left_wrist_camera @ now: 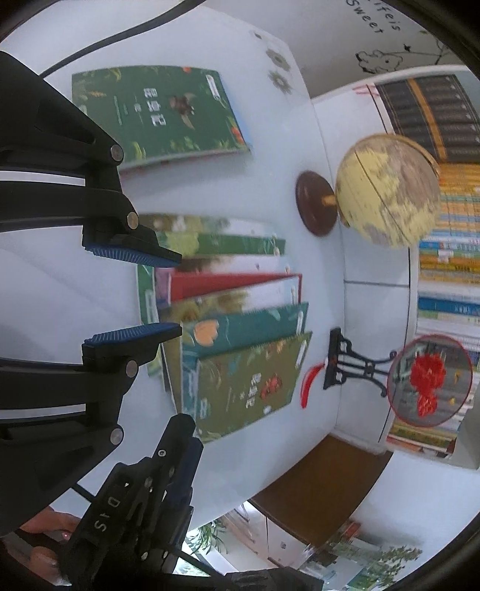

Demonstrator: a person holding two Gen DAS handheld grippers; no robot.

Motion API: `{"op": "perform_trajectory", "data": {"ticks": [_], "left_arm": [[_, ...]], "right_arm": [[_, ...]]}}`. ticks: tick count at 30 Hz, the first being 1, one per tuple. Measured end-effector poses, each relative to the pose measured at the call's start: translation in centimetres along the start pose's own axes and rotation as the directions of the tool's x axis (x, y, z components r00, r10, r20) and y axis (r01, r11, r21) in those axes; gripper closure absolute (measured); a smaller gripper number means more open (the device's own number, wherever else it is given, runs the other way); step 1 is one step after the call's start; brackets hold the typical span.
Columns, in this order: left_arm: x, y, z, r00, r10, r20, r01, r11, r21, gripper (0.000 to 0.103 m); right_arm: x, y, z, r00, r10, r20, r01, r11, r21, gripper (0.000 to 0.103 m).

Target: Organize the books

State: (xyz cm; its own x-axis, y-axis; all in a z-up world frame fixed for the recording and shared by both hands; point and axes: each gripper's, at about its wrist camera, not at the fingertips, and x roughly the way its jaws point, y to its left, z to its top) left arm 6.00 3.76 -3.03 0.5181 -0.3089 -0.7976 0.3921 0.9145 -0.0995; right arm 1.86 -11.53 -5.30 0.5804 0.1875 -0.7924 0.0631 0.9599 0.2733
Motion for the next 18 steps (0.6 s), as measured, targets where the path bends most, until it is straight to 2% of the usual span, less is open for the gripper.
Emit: {"op": "perform_trajectory", "data": {"ticks": [11,18], "left_arm": [[0.3,-4.8,2.2,1.0,-0.003,0.027,0.003,1.0,0.016,0.075],[-0.5,-7.2,5.1,0.996,-0.02,0.087,0.019,1.0,0.015,0.075]], "right_arm": [[-1.5,-5.9,1.7,1.0,-0.014,0.015,0.014,1.0,0.019,0.073],[-4.5,-8.1,4.4,0.996,-0.009,0.091,0.006,1.0,0.027,0.073]]}}
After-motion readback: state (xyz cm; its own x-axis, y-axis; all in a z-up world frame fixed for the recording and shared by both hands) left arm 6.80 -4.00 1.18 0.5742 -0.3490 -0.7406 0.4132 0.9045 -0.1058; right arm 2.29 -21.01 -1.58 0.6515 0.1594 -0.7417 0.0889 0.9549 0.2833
